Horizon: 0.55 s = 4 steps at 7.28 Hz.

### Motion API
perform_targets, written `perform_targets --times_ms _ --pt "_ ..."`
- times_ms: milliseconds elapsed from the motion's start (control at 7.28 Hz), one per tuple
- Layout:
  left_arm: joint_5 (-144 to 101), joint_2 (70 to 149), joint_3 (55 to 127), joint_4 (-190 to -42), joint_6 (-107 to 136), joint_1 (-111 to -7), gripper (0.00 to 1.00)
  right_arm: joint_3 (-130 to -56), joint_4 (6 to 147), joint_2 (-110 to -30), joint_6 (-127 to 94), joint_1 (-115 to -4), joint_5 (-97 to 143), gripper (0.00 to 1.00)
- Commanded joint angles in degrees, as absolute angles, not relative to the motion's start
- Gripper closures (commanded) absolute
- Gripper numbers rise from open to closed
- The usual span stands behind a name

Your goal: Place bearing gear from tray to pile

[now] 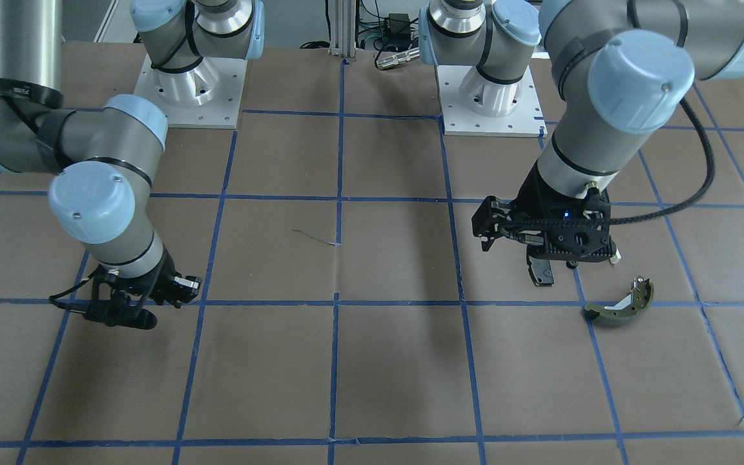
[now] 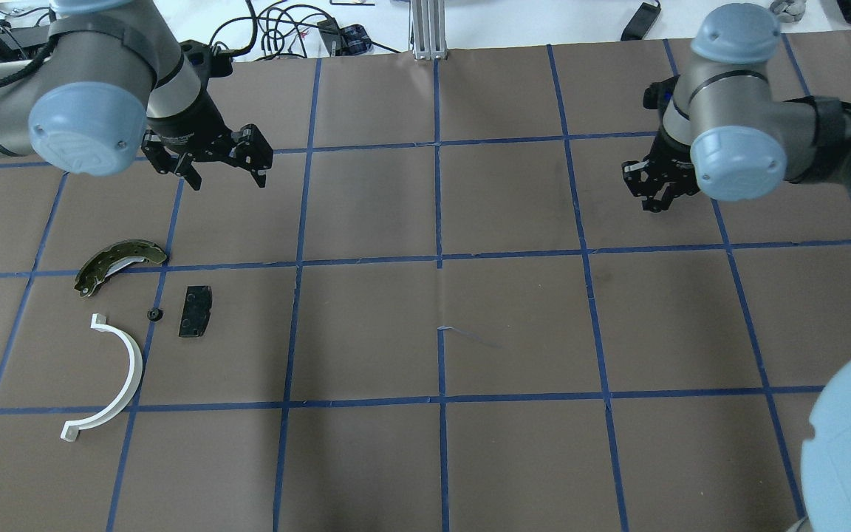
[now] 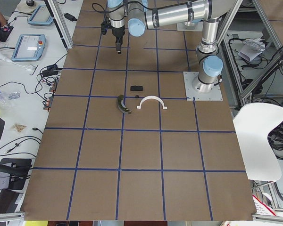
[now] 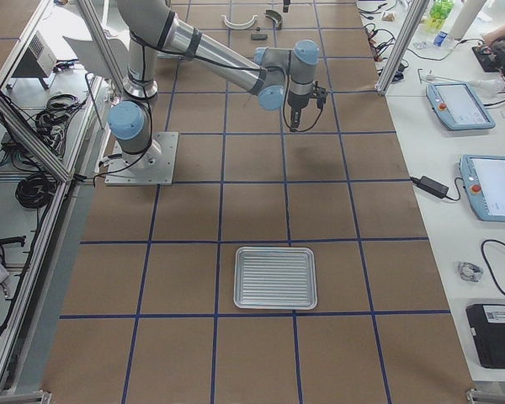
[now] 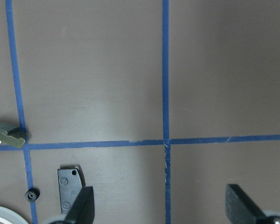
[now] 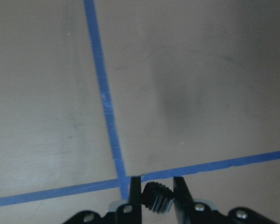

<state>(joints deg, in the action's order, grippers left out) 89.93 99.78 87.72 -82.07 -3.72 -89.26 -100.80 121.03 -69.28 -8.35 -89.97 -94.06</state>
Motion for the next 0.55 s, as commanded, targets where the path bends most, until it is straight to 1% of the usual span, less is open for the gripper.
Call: perform_targets --times_ms 0,275,412 --pt "90.0 94.6 87.0 -87.5 -3.5 -89.9 0.00 -100.8 121.8 -68.9 -16.8 -96.7 -93.7 0.93" --pt "89.6 91.6 91.7 -86.6 -3.1 -89.8 0.00 -100.8 122.0 -68.9 -25.1 -103.0 -93.7 0.93" --pt "89.6 91.1 91.7 -86.7 -3.0 -89.9 0.00 -100.8 123.4 -68.8 -27.9 -105.9 -93.6 0.93"
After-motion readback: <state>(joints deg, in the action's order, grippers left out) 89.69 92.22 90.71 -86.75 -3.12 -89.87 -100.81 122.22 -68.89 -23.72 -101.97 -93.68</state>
